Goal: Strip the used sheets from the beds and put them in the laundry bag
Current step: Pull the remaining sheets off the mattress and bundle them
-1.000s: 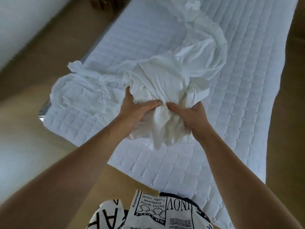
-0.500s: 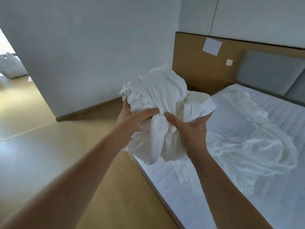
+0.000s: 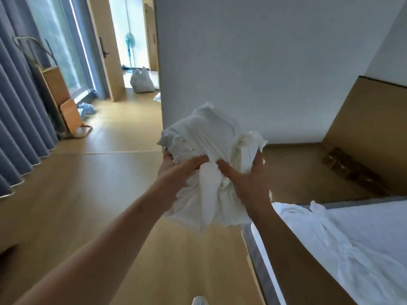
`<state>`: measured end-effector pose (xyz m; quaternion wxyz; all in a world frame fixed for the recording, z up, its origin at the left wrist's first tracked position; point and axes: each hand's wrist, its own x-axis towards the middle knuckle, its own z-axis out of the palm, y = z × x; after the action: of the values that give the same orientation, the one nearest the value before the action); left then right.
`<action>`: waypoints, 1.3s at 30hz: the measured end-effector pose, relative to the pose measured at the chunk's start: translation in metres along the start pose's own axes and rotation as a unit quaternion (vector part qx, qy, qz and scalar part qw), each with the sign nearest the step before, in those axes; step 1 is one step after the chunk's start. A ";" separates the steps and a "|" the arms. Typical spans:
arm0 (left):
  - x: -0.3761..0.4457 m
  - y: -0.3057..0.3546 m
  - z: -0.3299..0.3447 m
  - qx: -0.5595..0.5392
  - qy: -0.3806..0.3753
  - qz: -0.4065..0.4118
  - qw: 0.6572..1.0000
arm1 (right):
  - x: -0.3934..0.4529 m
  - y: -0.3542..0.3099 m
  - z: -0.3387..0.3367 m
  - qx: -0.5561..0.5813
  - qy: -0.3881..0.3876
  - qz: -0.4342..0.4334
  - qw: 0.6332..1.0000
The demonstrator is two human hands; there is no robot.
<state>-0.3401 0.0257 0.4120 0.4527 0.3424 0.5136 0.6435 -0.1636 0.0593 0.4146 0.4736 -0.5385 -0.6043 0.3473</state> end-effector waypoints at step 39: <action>0.830 0.090 -0.478 0.264 0.200 -0.027 0.943 | 0.608 -0.076 0.803 0.013 -0.192 0.050 0.980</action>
<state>-1.0891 0.6274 0.3653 0.2517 0.2999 0.7539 0.5276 -0.9304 0.7135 0.3571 0.3378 -0.4855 -0.6516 0.4751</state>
